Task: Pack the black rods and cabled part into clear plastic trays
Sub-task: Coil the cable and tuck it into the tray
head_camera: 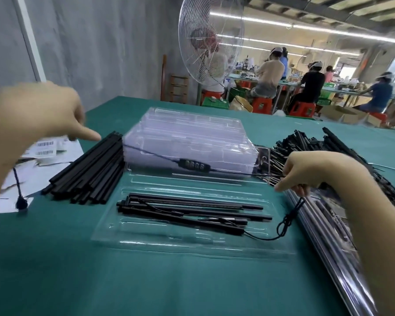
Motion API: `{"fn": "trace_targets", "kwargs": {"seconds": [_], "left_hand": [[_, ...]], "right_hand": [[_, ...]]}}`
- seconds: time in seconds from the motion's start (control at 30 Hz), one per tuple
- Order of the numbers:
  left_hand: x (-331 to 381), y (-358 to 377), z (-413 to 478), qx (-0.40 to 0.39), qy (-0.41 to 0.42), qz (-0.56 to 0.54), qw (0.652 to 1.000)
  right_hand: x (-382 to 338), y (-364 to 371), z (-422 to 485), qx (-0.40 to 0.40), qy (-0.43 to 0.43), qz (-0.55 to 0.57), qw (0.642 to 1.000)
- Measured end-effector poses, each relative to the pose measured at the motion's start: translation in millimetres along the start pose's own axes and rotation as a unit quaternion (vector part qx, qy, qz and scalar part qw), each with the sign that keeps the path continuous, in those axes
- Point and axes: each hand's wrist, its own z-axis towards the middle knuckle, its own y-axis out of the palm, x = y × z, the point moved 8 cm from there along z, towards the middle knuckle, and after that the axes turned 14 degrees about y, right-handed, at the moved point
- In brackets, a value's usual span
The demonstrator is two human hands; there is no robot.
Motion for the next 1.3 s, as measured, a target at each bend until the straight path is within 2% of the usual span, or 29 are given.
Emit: {"fn": "trace_targets", "kwargs": {"seconds": [0.07,0.1,0.17,0.2,0.23,0.27,0.37,0.43,0.53,0.6,0.67,0.73,0.83,0.93,1.1,1.2,1.3], "left_hand": [[26.6,38.9,0.7,-0.051,0.047,0.005,0.998],[41.3,63.2,-0.3,-0.096,0.069,-0.008,0.993],[68.6,106.7,-10.4,-0.2,0.098,-0.019,0.975],[79.0,123.6,-14.4,-0.233,0.109,-0.031,0.966],[91.8,134.8,-15.3,-0.234,0.134,-0.045,0.962],[108.3,138.2,-15.9,-0.216,0.156,-0.073,0.961],[160.4,132.8,-16.6,-0.098,0.224,-0.211,0.946],[193.9,130.5,-22.3,-0.057,0.277,-0.233,0.93],[221.8,139.8,-21.4,-0.008,0.315,-0.189,0.93],[225.5,142.0,-15.2,0.033,0.311,-0.165,0.935],[224.1,144.9,-10.8,0.054,0.303,-0.19,0.932],[222.2,143.9,-9.4,0.078,0.305,-0.215,0.924],[218.0,135.9,-11.3,0.112,0.318,-0.223,0.915],[203.9,132.3,-13.4,0.1,0.296,-0.302,0.901],[204.8,147.9,-20.1,-0.008,0.287,-0.385,0.877],[207.4,152.3,-21.0,-0.023,0.286,-0.314,0.905],[205.0,146.7,-22.1,0.0,0.287,-0.242,0.927]], "right_hand": [[1.2,4.4,3.1,0.043,0.029,-0.059,0.997],[-0.9,12.5,2.8,0.028,0.037,-0.089,0.995],[-9.2,39.2,-1.7,-0.06,0.038,-0.14,0.988],[-13.6,50.3,-4.4,-0.084,0.036,-0.165,0.982],[-19.2,56.6,-6.5,-0.084,0.029,-0.191,0.978],[-24.5,58.9,-8.0,-0.069,0.026,-0.21,0.975],[-34.9,62.3,-13.4,-0.05,0.041,-0.233,0.97],[-40.4,63.8,-17.6,-0.054,0.055,-0.239,0.968],[-50.5,60.2,-26.1,-0.025,0.065,-0.262,0.963],[-65.6,62.5,-24.8,-0.004,0.017,-0.21,0.978],[-85.1,66.4,-21.9,0.018,-0.048,-0.102,0.993],[-101.4,71.4,-20.2,0.046,-0.1,-0.003,0.994],[-115.5,83.6,-20.7,0.062,-0.172,0.129,0.975],[-117.6,88.9,-28.3,0.084,-0.229,0.228,0.943],[-102.6,106.3,-36.7,0.091,-0.234,0.31,0.917],[-100.9,111.1,-42.0,0.12,-0.25,0.279,0.919],[-103.4,112.4,-44.1,0.142,-0.251,0.252,0.924]]}}
